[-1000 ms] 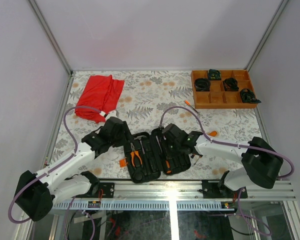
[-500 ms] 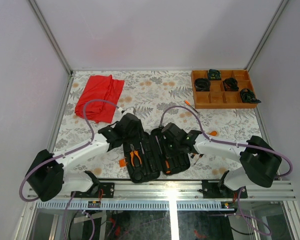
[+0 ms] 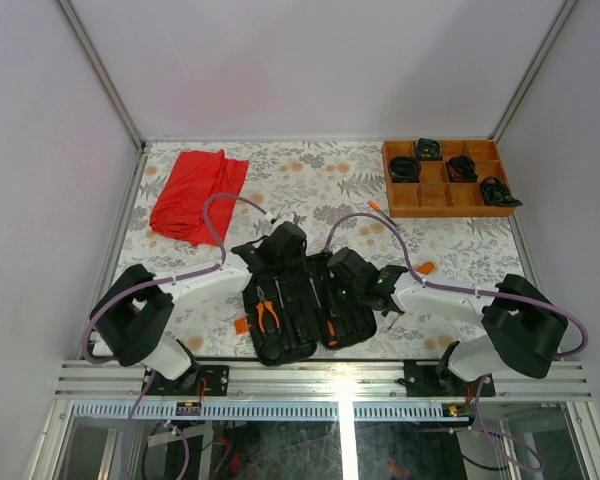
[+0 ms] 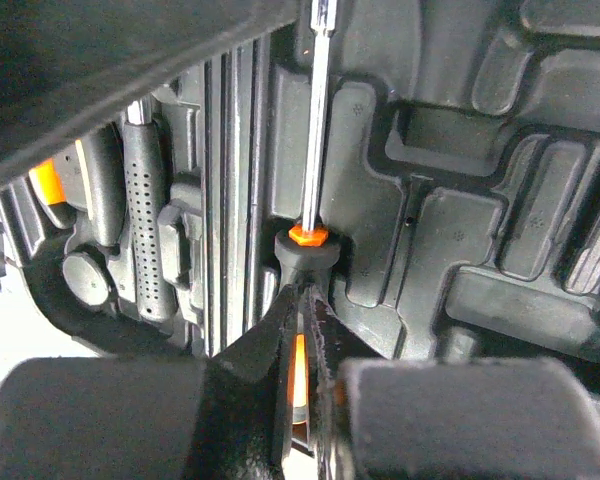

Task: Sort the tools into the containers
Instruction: Adjust the screwdriver in the storage box.

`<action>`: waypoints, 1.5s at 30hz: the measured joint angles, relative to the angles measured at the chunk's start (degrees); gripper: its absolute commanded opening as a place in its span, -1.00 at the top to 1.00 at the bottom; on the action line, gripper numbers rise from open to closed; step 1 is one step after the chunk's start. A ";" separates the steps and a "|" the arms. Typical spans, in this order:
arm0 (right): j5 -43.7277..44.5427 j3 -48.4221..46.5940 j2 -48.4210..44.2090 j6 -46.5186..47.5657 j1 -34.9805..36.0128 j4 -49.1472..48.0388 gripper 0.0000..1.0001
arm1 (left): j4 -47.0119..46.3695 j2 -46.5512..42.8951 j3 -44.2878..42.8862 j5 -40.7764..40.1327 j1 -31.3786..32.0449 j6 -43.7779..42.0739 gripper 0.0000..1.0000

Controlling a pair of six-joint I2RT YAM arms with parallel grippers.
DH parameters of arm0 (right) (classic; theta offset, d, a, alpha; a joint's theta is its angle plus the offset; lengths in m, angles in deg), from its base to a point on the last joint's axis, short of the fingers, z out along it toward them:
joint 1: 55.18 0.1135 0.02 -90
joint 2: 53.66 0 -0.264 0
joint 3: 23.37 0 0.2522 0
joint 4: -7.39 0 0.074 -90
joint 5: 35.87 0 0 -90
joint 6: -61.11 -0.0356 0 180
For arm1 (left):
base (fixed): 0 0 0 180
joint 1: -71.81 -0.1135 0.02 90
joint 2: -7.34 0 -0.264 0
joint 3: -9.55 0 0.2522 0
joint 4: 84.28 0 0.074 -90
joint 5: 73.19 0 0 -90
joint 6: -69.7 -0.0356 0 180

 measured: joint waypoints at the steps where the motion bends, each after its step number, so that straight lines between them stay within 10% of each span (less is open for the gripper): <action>1: -0.15 0.28 -0.09 -0.26 -0.09 -0.59 1.00 | -0.04 0.61 -0.11 -0.02 0.04 0.15 0.83; 28: -1.75 2.60 -1.07 -1.46 -1.20 -4.17 1.00 | 7.89 8.50 -7.67 -6.73 0.44 1.36 0.62; 45: -2.21 2.95 -0.94 -1.46 -1.36 -5.25 1.00 | 11.02 12.37 -10.47 -8.96 1.70 2.01 0.93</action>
